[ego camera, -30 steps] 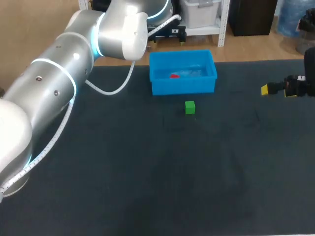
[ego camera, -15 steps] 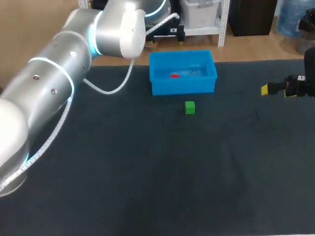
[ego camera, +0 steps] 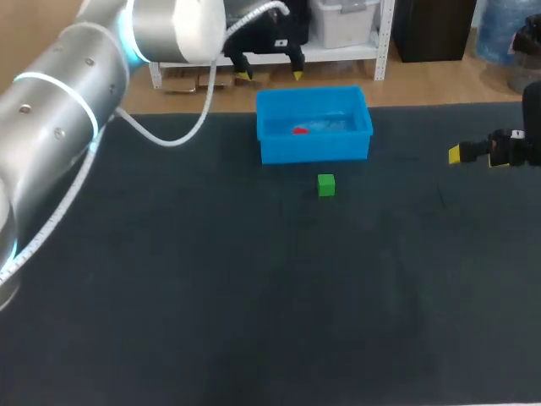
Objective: Use the left arm to pick the red cube and place it into the blue plastic box first, then use the right arm to grasp the green cube and put it into the same blue plastic box after the first action is fully finished.
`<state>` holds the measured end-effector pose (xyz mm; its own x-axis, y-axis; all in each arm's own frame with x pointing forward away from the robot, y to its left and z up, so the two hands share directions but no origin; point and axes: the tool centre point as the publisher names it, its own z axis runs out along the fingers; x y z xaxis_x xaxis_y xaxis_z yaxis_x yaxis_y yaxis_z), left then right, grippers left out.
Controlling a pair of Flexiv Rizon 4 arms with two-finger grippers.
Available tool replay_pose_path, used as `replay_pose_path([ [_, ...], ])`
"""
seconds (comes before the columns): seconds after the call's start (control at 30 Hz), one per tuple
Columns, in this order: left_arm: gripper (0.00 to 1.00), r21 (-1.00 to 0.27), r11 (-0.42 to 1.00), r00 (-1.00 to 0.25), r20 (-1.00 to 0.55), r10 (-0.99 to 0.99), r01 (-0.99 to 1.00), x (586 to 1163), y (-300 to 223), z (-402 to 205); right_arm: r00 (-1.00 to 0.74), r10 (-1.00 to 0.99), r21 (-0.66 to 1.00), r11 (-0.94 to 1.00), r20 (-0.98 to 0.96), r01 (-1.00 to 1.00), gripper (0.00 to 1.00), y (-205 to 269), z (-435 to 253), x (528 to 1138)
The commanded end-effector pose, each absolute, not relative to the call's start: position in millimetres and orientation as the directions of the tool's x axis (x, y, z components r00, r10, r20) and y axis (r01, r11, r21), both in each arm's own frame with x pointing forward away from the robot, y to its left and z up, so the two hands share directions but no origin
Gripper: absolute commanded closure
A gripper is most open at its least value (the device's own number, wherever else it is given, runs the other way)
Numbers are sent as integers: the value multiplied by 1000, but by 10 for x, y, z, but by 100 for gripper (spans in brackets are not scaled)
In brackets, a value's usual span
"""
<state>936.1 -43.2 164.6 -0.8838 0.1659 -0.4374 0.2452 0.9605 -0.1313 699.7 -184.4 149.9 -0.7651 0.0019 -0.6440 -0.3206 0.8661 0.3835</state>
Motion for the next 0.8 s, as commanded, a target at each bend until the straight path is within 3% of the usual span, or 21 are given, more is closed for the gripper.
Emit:
replay_pose_path([
  [0.03,0,-152,954,-871,-464,163,260,9221,-307,1668,-765,1,383,866,-643,-321,0,-1846,1498,7000],
  [0.8,0,-213,922,-835,-523,171,322,8678,53,1743,-765,1,383,866,-643,-321,0,-1846,1498,7000],
])
